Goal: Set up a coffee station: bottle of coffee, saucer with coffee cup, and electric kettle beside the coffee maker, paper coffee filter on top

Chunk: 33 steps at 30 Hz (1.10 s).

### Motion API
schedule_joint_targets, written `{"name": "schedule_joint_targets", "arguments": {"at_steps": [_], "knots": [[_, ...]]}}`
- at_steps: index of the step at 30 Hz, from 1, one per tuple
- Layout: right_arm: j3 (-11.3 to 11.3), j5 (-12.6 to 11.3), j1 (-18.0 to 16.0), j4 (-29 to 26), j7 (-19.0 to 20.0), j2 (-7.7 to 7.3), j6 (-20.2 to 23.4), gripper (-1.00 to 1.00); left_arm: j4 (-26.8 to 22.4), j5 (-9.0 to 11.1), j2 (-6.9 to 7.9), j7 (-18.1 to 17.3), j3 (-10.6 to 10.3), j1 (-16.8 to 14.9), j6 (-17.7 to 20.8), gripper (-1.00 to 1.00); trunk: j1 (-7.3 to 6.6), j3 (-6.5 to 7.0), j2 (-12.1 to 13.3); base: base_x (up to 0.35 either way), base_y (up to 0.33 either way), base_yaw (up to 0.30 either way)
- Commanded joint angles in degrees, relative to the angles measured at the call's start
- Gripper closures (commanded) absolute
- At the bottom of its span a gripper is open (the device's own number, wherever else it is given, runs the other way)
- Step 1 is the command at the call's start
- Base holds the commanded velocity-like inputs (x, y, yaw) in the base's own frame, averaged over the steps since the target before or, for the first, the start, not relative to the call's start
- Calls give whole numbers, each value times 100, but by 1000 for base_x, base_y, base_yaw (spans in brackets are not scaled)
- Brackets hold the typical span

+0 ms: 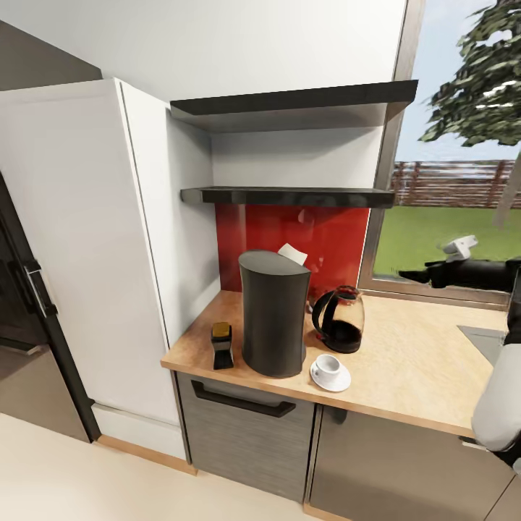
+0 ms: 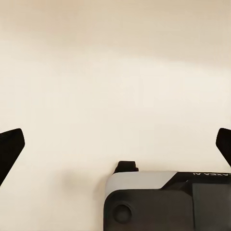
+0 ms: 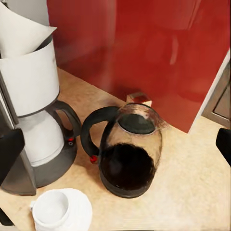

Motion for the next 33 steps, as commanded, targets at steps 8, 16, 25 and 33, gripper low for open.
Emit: {"name": "schedule_joint_targets", "arguments": {"at_steps": [8, 16, 25, 33], "knots": [[-914, 49, 547, -186, 127, -36, -290, -100, 18, 44, -7, -1, -46, -3, -75, -100, 2, -3, -5, 0, 0, 0], [-1472, 20, 1399, -697, 171, -40, -328, -100, 18, 44, -7, -1, -45, -3, -85, -100, 2, -3, -5, 0, 0, 0], [-2992, 17, 2449, -674, 657, 50, -1381, -100, 18, 44, -7, -1, -51, -3, -90, -100, 2, -3, -5, 0, 0, 0], [-4879, 13, 3201, -594, 710, 970, -3338, -100, 18, 53, -7, -1, -57, -3, -203, -100, 2, -3, -5, 0, 0, 0]]}}
